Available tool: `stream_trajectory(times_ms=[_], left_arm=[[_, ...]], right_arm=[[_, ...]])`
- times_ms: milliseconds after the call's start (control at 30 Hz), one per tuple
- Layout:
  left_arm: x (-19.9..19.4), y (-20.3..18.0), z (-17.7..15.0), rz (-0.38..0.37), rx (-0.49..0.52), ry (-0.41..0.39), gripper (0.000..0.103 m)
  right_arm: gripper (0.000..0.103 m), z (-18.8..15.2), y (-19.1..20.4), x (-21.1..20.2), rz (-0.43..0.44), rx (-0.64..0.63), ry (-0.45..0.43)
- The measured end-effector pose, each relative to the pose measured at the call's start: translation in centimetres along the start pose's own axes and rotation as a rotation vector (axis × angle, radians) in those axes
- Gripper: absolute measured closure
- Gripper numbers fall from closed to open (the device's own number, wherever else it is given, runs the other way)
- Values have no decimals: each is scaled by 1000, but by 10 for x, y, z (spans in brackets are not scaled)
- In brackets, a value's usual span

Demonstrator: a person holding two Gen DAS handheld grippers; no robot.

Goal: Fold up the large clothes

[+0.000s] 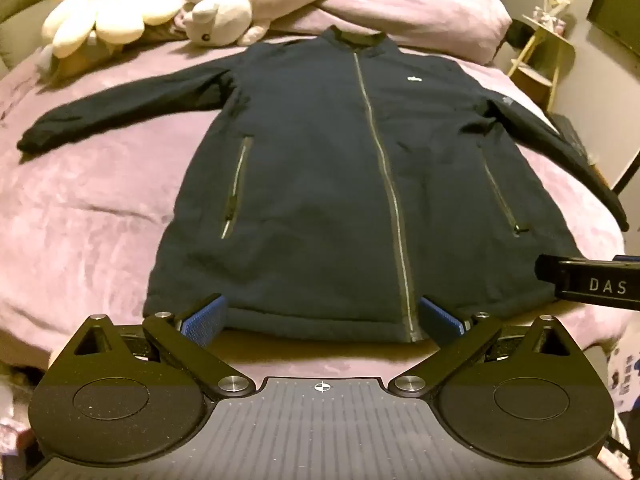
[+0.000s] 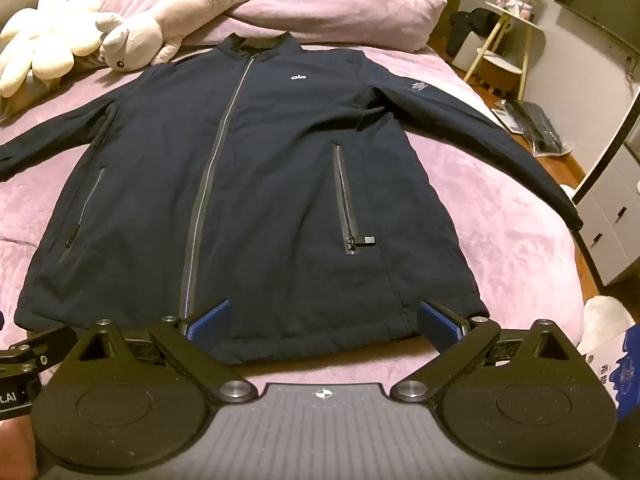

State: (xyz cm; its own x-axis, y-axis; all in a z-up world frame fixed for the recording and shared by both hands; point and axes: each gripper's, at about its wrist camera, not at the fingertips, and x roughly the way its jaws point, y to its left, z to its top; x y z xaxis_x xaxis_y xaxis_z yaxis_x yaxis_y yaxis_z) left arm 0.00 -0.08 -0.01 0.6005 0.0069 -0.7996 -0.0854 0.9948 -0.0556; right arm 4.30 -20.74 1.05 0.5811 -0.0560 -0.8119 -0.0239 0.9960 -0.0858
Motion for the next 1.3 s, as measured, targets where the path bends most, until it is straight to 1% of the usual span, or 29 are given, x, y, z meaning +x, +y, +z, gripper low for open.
stream_trajectory(times_ms=[100,133,167,233,700,1300], left_arm=[[-1,-8,-1,34,29,4,0],[-3,-15,-5,48,36,-14,0],[-4,-11,-6,19,15,-12,0],[-3,-3,1,-19,-13,23,0],[3,-3,-1,-19,8,28,0],[7,-3,-3,-34,-2,46,0]], right_arm=[[4,0,0,1,1,0,0],[4,1,0,1,2,0,1],[4,2,0,2,4,-1,1],[4,0,1,0,1,0,-7],[4,0,1,1,8,1,-11],[4,1,-1,2,21,3,-4]])
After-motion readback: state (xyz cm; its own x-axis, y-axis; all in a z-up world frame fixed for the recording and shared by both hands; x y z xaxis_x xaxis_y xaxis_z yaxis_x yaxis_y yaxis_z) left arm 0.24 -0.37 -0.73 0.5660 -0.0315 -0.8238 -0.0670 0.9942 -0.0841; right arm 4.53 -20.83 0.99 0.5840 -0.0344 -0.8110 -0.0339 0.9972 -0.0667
